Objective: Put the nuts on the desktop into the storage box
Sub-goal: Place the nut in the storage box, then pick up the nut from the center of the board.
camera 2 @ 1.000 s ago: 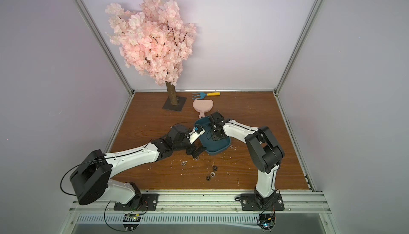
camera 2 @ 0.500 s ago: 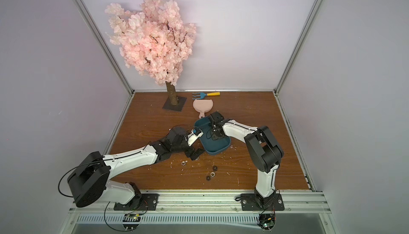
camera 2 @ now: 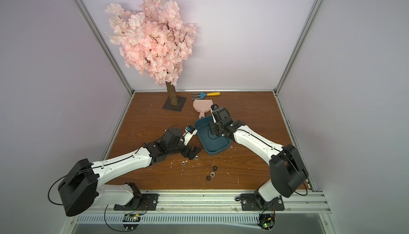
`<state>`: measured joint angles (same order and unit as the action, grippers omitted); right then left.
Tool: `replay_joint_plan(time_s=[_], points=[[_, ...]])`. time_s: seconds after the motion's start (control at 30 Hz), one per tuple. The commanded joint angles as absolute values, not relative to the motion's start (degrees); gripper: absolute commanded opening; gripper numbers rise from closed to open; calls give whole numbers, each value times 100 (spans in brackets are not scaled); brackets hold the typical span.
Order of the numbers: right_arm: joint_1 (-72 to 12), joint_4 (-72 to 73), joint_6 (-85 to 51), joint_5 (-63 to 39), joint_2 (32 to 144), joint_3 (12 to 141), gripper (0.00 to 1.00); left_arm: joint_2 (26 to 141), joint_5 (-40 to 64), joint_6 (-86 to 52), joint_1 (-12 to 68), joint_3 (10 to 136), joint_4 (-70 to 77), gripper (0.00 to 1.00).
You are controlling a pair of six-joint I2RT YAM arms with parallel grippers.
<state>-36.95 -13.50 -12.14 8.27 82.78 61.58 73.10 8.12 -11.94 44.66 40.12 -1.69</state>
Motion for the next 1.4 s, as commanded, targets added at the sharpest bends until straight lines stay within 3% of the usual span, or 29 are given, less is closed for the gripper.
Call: replay_joint_plan(time_s=[0.0, 0.17, 0.3, 0.37, 0.63, 0.73, 0.9, 1.37], points=[[-3741, -582, -1015, 398, 7547, 5773, 99, 6949, 525, -1967, 4474, 4081, -920, 100], [-3744, 387, -820, 11, 6480, 4926, 99, 6301, 0, -2981, 4475, 3936, -1571, 100], [-3749, 552, -448, -726, 6069, 4665, 99, 5997, 85, -3413, 4474, 3787, -1830, 92], [-3777, 691, -177, -1343, 5916, 4486, 99, 6026, 29, -3537, 4478, 3767, -2009, 88], [-3978, 759, 540, -2123, 5193, 3765, 99, 6631, -339, -3525, 4474, 3937, -2332, 79], [-4268, 481, 969, -2524, 5099, 3638, 99, 6938, -443, -3509, 4468, 4126, -2371, 70], [-5011, 175, 1874, -2253, 5067, 3375, 99, 7830, -229, -3454, 4465, 4612, -2448, 67], [-5131, 602, 1937, -1533, 4742, 2948, 99, 9387, -353, -3880, 4475, 5459, -2757, 55]])
